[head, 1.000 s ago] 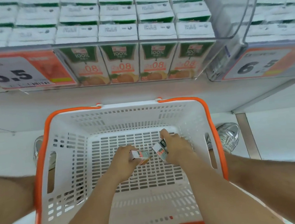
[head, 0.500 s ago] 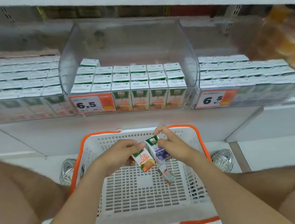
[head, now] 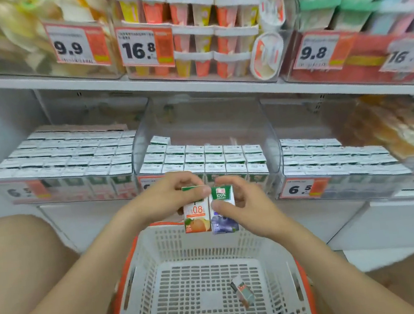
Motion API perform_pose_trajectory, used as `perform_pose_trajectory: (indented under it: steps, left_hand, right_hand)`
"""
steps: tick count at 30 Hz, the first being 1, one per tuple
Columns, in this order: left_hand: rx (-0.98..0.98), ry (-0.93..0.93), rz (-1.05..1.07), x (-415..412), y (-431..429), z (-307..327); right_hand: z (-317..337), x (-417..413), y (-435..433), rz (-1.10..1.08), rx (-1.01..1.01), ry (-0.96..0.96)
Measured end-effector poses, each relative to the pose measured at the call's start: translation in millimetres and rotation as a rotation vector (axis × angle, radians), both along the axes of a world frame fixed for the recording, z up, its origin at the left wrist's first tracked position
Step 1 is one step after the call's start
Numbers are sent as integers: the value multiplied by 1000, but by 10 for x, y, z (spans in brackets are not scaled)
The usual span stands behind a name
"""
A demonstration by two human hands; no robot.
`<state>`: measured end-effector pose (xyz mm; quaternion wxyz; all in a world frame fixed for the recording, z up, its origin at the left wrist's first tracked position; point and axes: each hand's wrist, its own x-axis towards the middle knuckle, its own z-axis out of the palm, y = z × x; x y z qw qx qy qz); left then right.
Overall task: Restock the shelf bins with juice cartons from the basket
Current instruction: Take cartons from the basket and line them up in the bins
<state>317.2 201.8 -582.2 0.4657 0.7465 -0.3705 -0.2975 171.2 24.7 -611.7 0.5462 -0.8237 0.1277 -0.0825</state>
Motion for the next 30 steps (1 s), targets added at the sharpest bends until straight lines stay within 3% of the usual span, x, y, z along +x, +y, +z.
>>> perform_pose_trajectory:
  steps: [6, 10, 13, 18, 21, 24, 30]
  left_hand:
    - [-218, -275, 108, 332, -71, 483]
    - [-282, -661, 323, 577, -245, 494]
    - [-138, -821, 298, 793, -441, 447]
    - [137, -831, 235, 1156, -790, 343]
    - [361, -805, 164, 1374, -862, 299]
    - [711, -835, 14, 1516, -883, 218]
    - [842, -772, -93, 1507, -916, 219]
  right_hand:
    - [515, 404, -87, -172, -109, -205]
    - [795, 617, -227, -178, -305, -263]
    - [882, 792, -394, -106, -546, -238]
    - [718, 1113, -687, -44, -906, -112]
    - [605, 1226, -770, -78, -820, -81]
    - [596, 1374, -771, -73, -798, -107]
    - [634, 1447, -756, -23, -729, -63]
